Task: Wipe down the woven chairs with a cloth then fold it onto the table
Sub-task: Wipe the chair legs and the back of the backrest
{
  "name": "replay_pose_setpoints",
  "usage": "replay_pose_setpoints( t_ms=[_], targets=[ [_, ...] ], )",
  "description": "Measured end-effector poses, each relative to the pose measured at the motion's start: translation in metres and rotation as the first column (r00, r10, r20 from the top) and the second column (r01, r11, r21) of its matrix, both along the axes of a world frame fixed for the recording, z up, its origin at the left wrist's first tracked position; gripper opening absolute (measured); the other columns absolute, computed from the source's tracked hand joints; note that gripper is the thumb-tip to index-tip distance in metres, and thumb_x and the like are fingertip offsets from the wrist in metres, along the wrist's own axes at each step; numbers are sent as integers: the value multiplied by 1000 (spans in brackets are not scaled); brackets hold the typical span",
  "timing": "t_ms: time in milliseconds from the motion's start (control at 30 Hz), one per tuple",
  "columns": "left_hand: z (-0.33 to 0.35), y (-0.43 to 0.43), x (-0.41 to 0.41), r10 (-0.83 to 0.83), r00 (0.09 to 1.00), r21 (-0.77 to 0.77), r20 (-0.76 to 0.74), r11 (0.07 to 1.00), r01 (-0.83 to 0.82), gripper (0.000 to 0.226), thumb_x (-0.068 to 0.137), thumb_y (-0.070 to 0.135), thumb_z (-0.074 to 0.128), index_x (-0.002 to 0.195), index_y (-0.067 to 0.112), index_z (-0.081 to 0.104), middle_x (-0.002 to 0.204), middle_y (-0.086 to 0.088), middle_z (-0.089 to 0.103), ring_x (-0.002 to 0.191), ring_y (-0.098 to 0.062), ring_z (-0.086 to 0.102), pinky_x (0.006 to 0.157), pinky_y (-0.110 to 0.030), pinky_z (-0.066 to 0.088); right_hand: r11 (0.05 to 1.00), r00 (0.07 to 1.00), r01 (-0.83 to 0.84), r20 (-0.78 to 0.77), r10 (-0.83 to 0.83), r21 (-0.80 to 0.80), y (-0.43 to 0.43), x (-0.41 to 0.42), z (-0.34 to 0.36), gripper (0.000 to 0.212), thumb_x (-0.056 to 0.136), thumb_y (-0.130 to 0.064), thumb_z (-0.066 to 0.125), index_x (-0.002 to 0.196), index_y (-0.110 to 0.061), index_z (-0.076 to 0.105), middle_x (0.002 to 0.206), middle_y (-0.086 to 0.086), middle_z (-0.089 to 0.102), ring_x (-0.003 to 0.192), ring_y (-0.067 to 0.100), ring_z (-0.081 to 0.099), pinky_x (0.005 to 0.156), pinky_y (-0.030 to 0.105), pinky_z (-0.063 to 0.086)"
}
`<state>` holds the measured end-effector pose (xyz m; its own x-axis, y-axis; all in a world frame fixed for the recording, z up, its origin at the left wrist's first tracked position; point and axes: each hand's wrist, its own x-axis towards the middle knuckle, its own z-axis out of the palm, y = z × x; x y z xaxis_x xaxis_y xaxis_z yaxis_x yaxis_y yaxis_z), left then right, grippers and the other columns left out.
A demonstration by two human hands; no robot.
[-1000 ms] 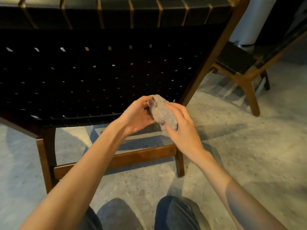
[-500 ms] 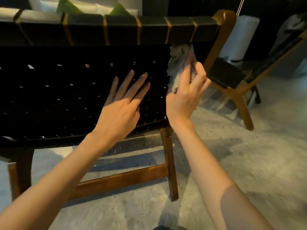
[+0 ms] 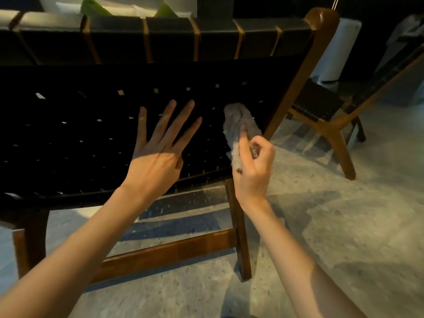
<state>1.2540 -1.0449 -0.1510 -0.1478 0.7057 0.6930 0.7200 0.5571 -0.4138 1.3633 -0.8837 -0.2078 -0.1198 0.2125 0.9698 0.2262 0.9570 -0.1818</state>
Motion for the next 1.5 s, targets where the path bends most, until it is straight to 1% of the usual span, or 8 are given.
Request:
replay_pose_setpoints(
  t_ms=[167, 400, 600, 800, 1000, 1133, 1333, 1500],
  targets=[
    [0, -1, 0, 1, 1000, 3, -5, 1000, -1, 86, 79, 16, 63, 151, 21, 16, 159, -8, 2, 146, -29, -5, 114, -57, -8, 973, 961, 191, -228, -158, 128, 1, 21, 66, 28, 91, 3, 59, 119, 1, 63, 102, 2, 40, 85, 22, 47, 70, 25, 45],
    [-3, 5, 5, 61, 998, -18, 12, 998, -61, 93, 79, 21, 66, 152, 24, 9, 159, -9, -6, 145, -32, -10, 113, -58, -9, 929, 924, 363, 102, -370, 76, 10, 20, 87, 18, 89, 2, 53, 104, 2, 64, 116, 16, 44, 91, 33, 58, 67, 25, 47],
    [-10, 6, 3, 65, 998, -16, 6, 998, -65, 91, 80, 20, 64, 152, 23, 10, 159, -9, -5, 145, -32, -9, 113, -58, -6, 980, 983, 149, 123, -133, -132, 1, 9, 63, 40, 92, -10, 37, 132, -13, 36, 112, 25, 52, 94, 39, 52, 70, 42, 50],
    [-25, 5, -1, 85, 996, -55, 8, 995, -84, 90, 83, 20, 62, 152, 23, 6, 159, -10, -6, 145, -32, -9, 113, -59, -4, 914, 824, 406, 426, -374, 16, 14, -8, -10, 67, 77, -5, 74, 138, -1, 47, 102, 18, 61, 84, 30, 61, 61, 30, 52],
    [-33, -4, -10, 94, 995, -103, -31, 990, -97, 85, 85, 20, 60, 152, 22, 6, 158, -9, -7, 145, -30, -8, 113, -57, -1, 893, 646, 449, 680, -347, 29, 13, -30, -70, 65, 79, -5, 64, 140, -4, 43, 109, 15, 60, 89, 28, 60, 66, 28, 52],
    [-35, -10, -10, 77, 997, -128, -26, 989, -80, 85, 86, 17, 58, 152, 21, 6, 158, -9, -8, 145, -30, -8, 115, -56, -2, 854, 626, 327, 770, 125, -405, 23, -39, -93, 41, 100, -16, 37, 141, -14, 35, 124, 19, 48, 109, 35, 51, 83, 40, 48],
    [-33, -24, -12, 39, 999, -111, 21, 993, -36, 84, 83, 15, 62, 152, 21, 14, 159, -8, -1, 146, -29, -5, 115, -57, 1, 856, 432, 99, 796, 423, -508, 36, -14, -57, 20, 92, -6, 54, 109, 5, 54, 101, 14, 44, 94, 31, 54, 77, 40, 43],
    [-24, -36, -12, 20, 997, -24, 70, 1000, -18, 90, 77, 6, 68, 151, 20, 18, 159, -8, 3, 145, -29, -3, 115, -56, 1, 976, 817, -50, 554, 163, -213, -2, 31, -15, 56, 77, 1, 69, 130, -2, 51, 115, 14, 44, 99, 27, 52, 68, 27, 45]
  ],
)
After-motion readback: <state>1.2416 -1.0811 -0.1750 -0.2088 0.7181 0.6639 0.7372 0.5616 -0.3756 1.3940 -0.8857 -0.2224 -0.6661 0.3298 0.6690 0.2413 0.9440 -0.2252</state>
